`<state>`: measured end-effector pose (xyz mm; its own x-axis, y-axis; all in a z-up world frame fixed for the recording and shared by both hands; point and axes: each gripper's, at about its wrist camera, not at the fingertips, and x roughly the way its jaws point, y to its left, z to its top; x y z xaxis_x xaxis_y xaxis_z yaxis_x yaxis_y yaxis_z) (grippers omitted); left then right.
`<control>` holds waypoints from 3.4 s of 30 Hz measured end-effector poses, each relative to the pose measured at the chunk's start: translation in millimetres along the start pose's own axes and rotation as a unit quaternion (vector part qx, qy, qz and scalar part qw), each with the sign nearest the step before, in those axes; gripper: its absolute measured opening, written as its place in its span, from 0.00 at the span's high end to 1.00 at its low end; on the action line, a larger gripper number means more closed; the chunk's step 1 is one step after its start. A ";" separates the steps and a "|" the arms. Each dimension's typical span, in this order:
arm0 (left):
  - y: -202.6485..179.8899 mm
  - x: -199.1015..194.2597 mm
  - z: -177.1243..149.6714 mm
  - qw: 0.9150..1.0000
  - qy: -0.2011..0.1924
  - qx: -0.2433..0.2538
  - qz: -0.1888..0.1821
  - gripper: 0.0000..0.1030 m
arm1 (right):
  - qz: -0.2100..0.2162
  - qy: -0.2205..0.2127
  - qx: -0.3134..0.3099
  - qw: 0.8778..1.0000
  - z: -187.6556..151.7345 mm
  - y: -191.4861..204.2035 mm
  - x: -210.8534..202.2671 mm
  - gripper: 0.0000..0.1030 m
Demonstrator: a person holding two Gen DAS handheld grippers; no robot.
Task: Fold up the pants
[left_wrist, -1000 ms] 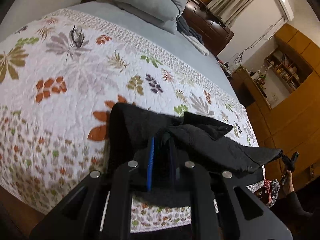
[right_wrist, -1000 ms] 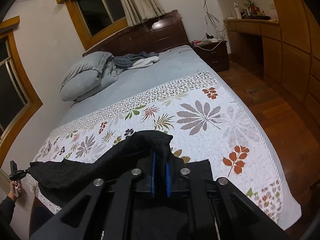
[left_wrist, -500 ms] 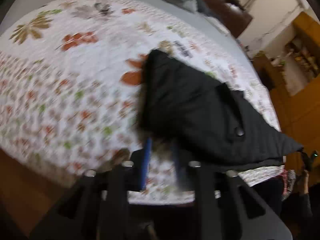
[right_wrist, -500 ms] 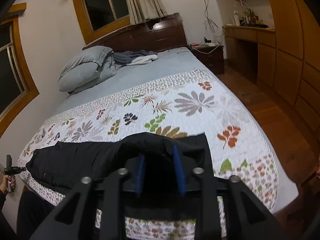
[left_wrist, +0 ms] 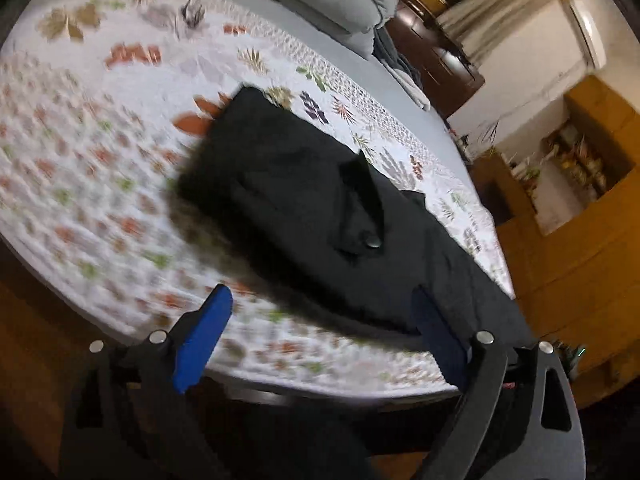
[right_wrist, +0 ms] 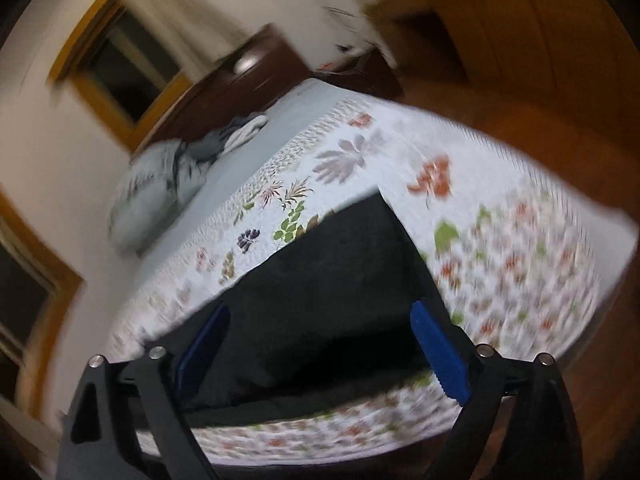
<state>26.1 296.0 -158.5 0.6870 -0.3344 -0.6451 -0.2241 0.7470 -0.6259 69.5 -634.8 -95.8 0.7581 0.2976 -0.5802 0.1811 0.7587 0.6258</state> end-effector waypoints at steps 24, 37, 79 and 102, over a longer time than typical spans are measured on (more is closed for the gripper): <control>-0.2 52.4 25.3 0.996 -0.018 -0.046 0.078 0.33 | 0.110 0.029 0.208 0.972 -28.3 -62.7 59.8 0.19; 11.3 46.2 34.8 0.993 -0.017 -0.070 0.097 0.88 | 0.069 0.035 0.188 0.979 -12.1 -47.3 75.6 0.85; -60.8 38.2 37.4 0.977 -0.073 0.099 0.173 0.09 | 0.053 0.013 0.160 0.986 -42.1 -45.9 28.7 0.57; -37.0 72.8 37.4 0.978 -0.059 0.070 0.186 0.03 | 0.081 -0.010 0.227 0.971 -71.8 -114.3 32.3 0.23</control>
<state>110.3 265.4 -165.9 0.6525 0.0378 -0.7568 -0.3820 0.8790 -0.2855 28.3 -670.3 -223.5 0.8109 0.3763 -0.4482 0.3127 0.3687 0.8754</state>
